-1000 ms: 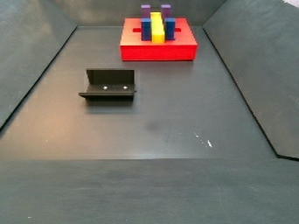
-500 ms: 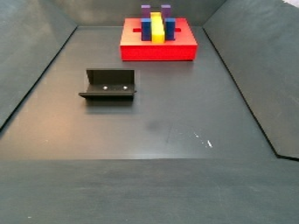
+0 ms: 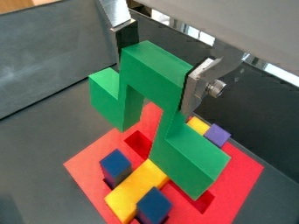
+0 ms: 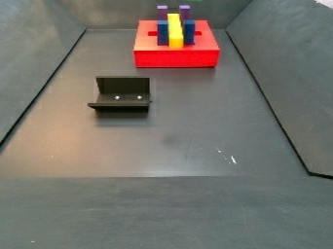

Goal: Pick up the green object. Move up. Place the green object on the fixture. Regrasp the green object. Move to above the board. Insert the green object.
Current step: Insert the green object.

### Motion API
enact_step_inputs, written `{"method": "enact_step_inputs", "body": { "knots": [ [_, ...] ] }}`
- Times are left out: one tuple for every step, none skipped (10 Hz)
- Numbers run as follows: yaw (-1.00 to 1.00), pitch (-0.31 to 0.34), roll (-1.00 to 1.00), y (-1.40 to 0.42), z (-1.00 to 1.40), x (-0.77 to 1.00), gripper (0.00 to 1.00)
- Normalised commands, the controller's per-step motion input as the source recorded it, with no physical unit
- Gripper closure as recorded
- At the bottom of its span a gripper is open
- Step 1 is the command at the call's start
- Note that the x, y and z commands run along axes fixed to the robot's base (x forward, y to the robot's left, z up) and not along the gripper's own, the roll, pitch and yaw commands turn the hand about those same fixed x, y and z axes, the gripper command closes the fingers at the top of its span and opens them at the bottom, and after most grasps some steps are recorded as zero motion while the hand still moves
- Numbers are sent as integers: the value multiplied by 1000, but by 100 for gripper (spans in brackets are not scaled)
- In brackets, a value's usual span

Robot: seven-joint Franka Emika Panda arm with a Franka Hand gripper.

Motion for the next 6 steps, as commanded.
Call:
{"method": "enact_step_inputs", "body": {
  "knots": [
    [-240,0,-414,49,-280,46,100],
    [9,-14,-399,-171,-243,0,100],
    [126,-44,-356,-137,-317,17,100],
    [123,-67,-364,-163,-291,43,100],
    [77,-81,-346,-120,-340,23,100],
    [26,-31,-214,-71,-620,74,100]
  ]
}}
